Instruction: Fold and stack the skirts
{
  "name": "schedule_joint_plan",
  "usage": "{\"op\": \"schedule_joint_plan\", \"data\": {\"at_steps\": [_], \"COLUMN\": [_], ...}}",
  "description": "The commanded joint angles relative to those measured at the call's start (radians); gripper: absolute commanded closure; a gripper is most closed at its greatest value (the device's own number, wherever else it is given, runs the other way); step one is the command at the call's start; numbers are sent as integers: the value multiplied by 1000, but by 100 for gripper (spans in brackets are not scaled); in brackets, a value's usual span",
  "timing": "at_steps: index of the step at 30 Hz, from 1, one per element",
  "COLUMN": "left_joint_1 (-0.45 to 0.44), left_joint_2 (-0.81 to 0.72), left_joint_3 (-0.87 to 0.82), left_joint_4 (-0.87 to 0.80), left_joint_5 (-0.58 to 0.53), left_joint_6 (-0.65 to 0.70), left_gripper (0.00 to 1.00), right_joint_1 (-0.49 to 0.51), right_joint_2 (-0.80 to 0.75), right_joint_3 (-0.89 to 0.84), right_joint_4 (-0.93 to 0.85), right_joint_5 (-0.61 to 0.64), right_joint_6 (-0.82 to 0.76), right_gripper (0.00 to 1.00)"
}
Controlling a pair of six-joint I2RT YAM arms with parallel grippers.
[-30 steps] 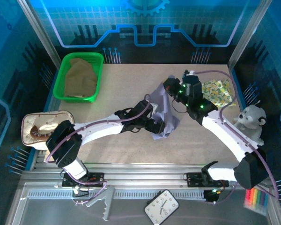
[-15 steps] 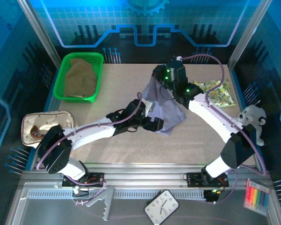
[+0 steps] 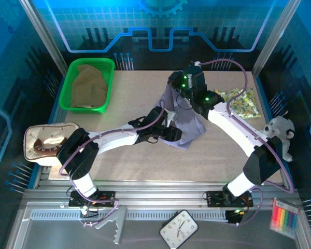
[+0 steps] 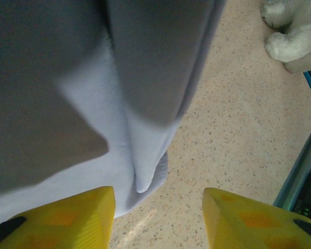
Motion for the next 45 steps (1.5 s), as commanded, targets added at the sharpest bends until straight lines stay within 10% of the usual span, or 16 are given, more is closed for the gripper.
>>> {"op": "schedule_joint_plan", "data": {"at_steps": [1, 12, 14, 26, 45], "left_joint_1": [-13, -27, -27, 21, 230], "left_joint_2": [32, 137, 126, -344, -279], "left_joint_3": [60, 147, 142, -18, 659], "left_joint_4": [9, 61, 63, -229, -338], "left_joint_5": [41, -14, -69, -694, -822], "left_joint_6": [24, -6, -33, 34, 695], "left_gripper": [51, 80, 100, 100, 100], "right_joint_1": [10, -1, -5, -120, -204], "right_joint_2": [-8, -39, -54, -206, -224], "right_joint_3": [19, -17, -34, -93, 8], "right_joint_4": [18, 54, 66, 131, 325], "right_joint_5": [25, 36, 51, 89, -23], "right_joint_6": [10, 32, 32, -59, -71], "right_gripper": [100, 100, 100, 100, 100]}}
